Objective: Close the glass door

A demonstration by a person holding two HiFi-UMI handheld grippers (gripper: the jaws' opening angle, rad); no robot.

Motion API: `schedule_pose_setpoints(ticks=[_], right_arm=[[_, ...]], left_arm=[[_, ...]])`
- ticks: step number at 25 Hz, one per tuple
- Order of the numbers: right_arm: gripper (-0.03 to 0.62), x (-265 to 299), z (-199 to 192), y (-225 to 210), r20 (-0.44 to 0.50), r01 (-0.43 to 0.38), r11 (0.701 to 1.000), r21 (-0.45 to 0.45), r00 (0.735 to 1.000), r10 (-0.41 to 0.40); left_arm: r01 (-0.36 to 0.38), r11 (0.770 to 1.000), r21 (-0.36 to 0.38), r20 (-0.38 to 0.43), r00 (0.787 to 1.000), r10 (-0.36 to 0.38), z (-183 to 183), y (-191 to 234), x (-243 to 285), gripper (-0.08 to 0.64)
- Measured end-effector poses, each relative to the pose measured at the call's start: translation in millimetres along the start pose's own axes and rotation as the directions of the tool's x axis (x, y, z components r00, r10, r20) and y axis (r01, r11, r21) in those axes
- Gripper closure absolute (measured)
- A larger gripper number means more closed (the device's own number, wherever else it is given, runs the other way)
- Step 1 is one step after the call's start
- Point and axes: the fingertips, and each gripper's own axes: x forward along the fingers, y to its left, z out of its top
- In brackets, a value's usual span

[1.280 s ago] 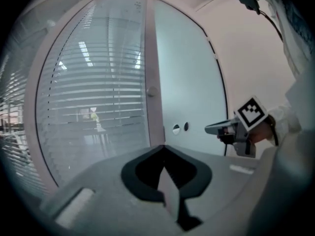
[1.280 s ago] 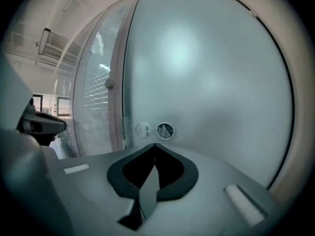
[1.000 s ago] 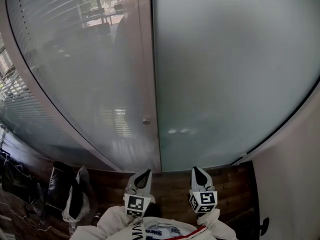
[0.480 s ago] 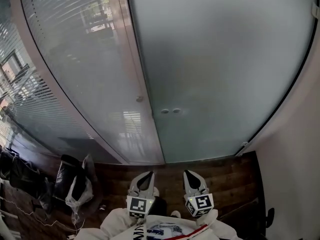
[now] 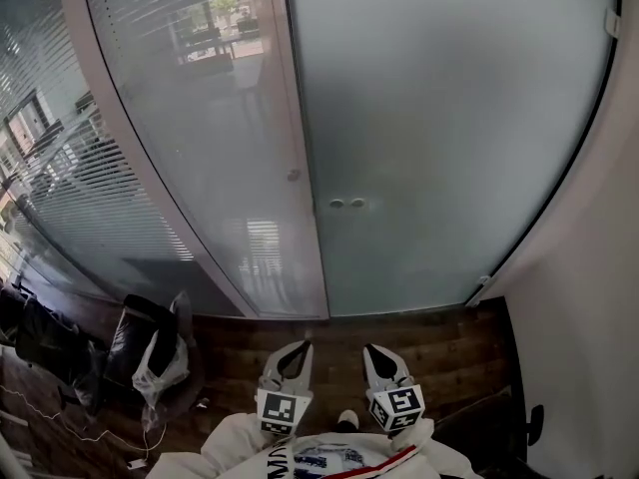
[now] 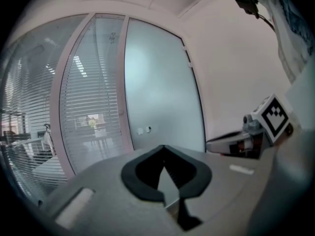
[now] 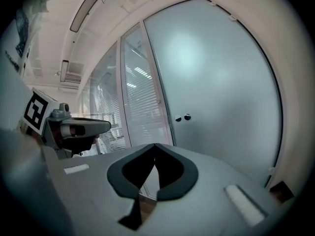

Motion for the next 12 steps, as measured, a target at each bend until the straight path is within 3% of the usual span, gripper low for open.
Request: schedule_pose_setpoints(ticks=[4,12], right_arm=[[0.584,-20,-9,36,-0.021,0.004,1.0,-0.009,1.0,-0.005],[0.584,-68,-35,130,-0.052,-0.002,0.999,-0.042,0.999,0.0]], left_arm=[[-0.017,1.0,-0.019,0.004,1.0,0.018,-9,3,-50,0.557],[-0.12,0.99,-0.076,-0.047,0.992,0.117,-52,28,-174,0.557]])
